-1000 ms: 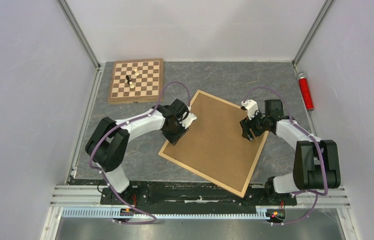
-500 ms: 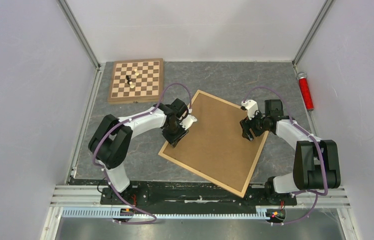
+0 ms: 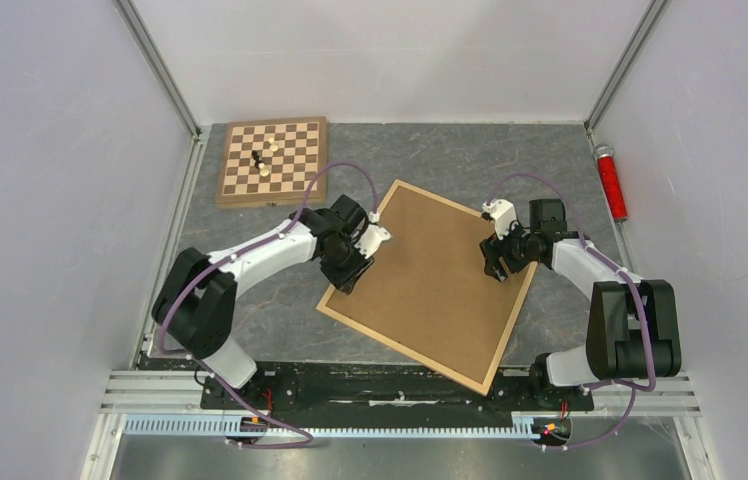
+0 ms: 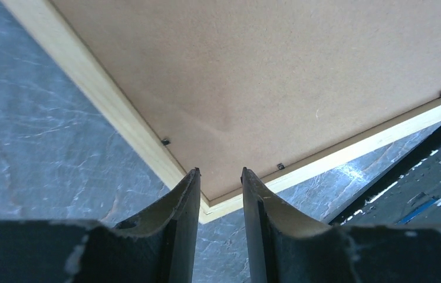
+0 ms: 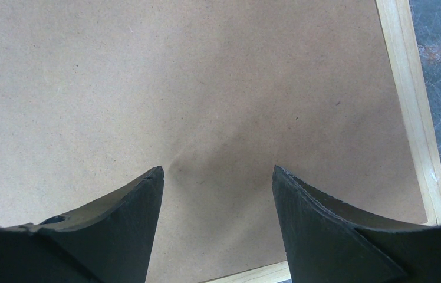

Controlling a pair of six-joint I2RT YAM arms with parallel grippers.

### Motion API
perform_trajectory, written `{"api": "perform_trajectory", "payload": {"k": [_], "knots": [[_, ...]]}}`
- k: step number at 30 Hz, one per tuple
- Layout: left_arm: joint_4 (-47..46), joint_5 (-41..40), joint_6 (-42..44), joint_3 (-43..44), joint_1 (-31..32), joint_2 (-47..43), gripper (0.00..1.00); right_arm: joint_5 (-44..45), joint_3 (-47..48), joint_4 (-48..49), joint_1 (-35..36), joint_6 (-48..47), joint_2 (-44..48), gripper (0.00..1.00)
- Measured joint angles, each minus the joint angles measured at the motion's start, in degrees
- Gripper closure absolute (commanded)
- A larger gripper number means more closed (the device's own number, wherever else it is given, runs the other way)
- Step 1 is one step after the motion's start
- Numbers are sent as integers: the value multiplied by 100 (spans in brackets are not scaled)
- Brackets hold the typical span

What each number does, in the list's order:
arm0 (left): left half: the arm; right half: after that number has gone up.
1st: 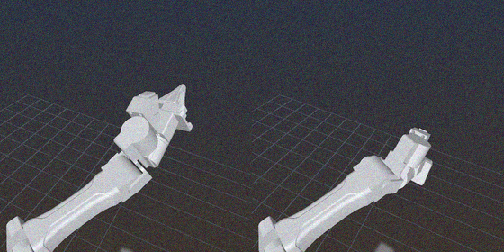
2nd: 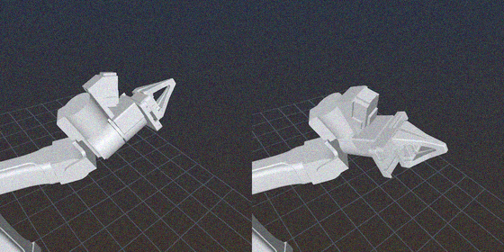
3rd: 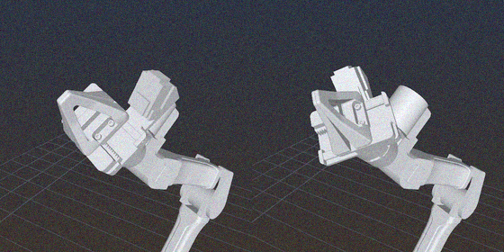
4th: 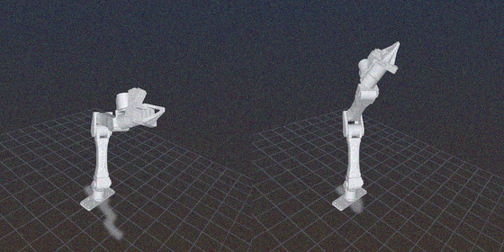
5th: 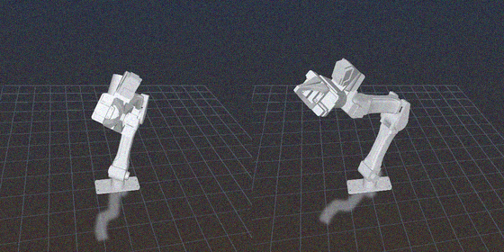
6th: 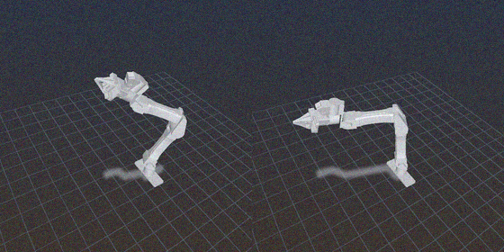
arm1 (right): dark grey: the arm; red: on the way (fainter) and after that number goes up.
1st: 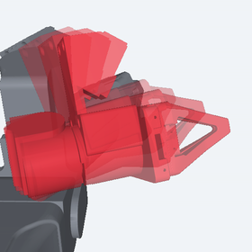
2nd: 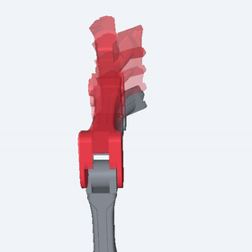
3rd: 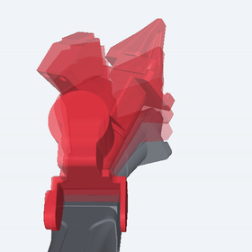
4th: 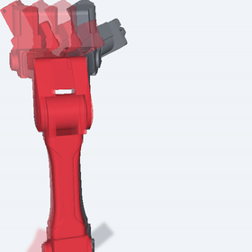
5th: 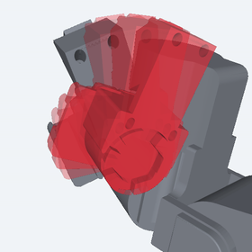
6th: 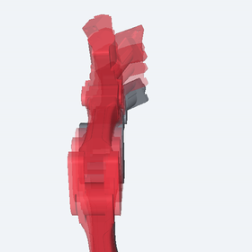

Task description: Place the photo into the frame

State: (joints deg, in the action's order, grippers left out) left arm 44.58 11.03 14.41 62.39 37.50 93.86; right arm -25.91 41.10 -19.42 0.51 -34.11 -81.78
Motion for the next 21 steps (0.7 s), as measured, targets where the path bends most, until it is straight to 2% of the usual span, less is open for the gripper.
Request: {"api": "perform_trajectory", "payload": {"k": [4, 12, 21], "knots": [[-138, -17, -2, 0, -197, -334, 61, 0, 0, 0, 0, 0, 0, 29], [-317, -138, -4, 0, -588, -345, 61, 4, 0, 4, 0, 24, 39, 29], [-621, -291, -116, 457, -629, 210, 61, 240, 330, 87, 0, 249, 243, 29]]}}
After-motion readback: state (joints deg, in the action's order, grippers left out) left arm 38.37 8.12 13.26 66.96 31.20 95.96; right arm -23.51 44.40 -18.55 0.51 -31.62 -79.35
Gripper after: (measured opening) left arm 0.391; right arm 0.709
